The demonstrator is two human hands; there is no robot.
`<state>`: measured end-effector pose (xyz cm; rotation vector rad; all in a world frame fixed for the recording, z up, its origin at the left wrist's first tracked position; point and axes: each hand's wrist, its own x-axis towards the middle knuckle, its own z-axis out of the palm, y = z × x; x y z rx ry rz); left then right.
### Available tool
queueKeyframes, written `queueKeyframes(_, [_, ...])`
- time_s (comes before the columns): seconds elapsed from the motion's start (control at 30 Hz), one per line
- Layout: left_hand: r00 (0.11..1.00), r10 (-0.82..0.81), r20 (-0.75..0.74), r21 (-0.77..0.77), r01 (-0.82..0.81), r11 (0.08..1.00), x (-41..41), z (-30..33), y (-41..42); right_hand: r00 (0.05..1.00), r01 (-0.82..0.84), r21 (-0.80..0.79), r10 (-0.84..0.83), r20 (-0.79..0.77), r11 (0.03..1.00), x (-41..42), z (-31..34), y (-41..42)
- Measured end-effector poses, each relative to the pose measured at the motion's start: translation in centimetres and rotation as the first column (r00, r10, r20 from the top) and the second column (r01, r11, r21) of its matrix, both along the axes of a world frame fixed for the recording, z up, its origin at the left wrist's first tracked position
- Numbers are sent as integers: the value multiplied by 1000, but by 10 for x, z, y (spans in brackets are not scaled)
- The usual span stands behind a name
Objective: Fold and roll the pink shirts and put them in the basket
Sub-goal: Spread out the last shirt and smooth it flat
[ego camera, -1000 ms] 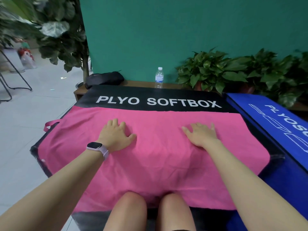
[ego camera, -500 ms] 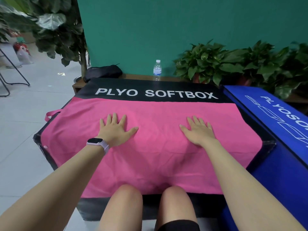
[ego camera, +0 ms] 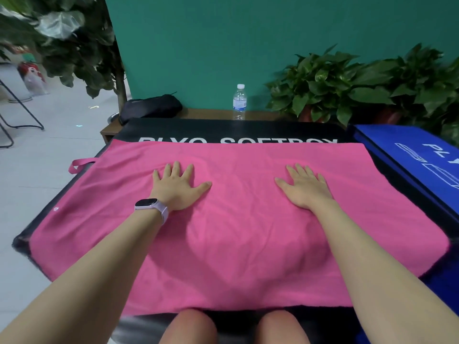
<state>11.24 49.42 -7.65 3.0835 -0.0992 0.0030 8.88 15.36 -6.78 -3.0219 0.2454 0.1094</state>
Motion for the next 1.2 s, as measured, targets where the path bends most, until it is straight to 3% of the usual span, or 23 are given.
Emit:
queueKeyframes(0.53, [999,-36,34,-6,37,999,129,-1,-14,998,19,-17,-18,62,1000,123,-2,-9])
queueKeyframes(0.6, [994,-21,107,-56,27,998,128,0,-14,995,17,-7,-16,99,1000,125,-5,-8])
queueKeyframes(0.67, [958,-37,285,-81,62,995,118,5,-17,984,23,12,-24,177,1000,121,-4,-8])
queueKeyframes(0.73, [913,-86,399,-5,96,995,106,9,-23,953,12,-58,6,302,998,111,2,-3])
queueKeyframes(0.83, [970,1,243,-16,3,1000,87,18,-34,937,-21,-264,111,331,964,92,12,17])
queueKeyframes(0.9, [987,33,158,-46,-26,999,74,17,-39,958,-49,-197,102,268,979,80,17,28])
queueKeyframes(1.03, [995,23,92,-54,-18,998,28,17,-36,994,-113,-150,111,-25,982,46,29,31])
queueKeyframes(1.2, [997,-21,-72,-58,17,998,-31,23,-31,987,-157,-107,160,22,982,-23,25,28])
